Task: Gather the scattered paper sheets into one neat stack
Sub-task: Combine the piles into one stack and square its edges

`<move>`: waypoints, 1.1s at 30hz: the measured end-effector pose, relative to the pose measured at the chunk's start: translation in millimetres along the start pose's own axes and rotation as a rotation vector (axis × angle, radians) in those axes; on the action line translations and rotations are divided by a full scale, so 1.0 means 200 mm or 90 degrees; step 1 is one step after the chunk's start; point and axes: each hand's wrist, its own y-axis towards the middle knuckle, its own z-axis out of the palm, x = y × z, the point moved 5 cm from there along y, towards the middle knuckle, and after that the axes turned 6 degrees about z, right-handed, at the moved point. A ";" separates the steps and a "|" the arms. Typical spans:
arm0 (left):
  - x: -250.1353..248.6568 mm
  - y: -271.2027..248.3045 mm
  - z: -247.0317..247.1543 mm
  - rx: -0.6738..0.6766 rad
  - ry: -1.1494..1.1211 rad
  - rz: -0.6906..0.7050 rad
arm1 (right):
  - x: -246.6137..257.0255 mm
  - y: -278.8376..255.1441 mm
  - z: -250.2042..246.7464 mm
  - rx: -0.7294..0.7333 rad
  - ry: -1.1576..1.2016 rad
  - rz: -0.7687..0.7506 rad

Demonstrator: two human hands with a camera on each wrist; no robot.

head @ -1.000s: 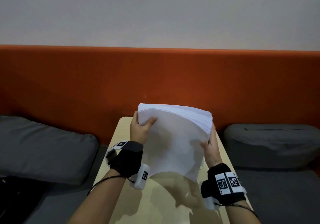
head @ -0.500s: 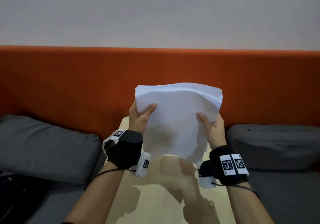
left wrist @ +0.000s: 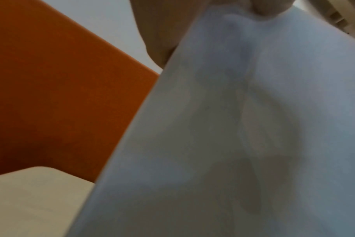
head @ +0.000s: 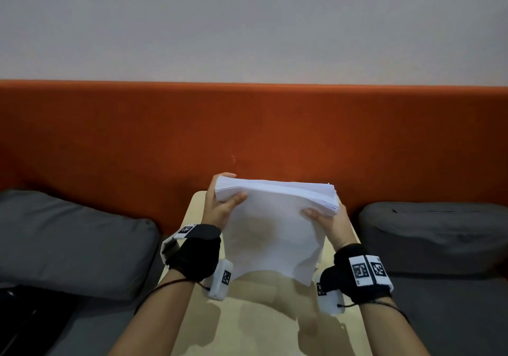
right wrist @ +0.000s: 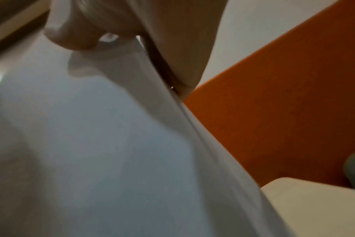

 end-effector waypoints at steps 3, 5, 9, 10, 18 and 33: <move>0.01 0.00 0.00 -0.027 0.002 -0.020 | 0.04 0.02 -0.01 -0.010 -0.012 -0.017; 0.02 0.01 0.00 -0.046 0.015 -0.023 | 0.10 0.03 -0.01 -0.047 -0.143 -0.063; 0.02 0.01 0.01 -0.056 0.018 -0.022 | 0.32 0.01 0.01 -0.118 -0.456 -0.236; 0.01 0.01 0.02 -0.055 0.010 -0.021 | 0.35 0.00 0.06 -0.095 -0.661 -0.253; 0.04 0.00 0.00 -0.034 0.002 -0.042 | 0.23 0.06 -0.07 -0.042 -0.510 -0.049; 0.23 -0.15 -0.02 -0.059 0.102 -0.156 | -0.29 0.01 -0.06 -0.118 -0.131 0.088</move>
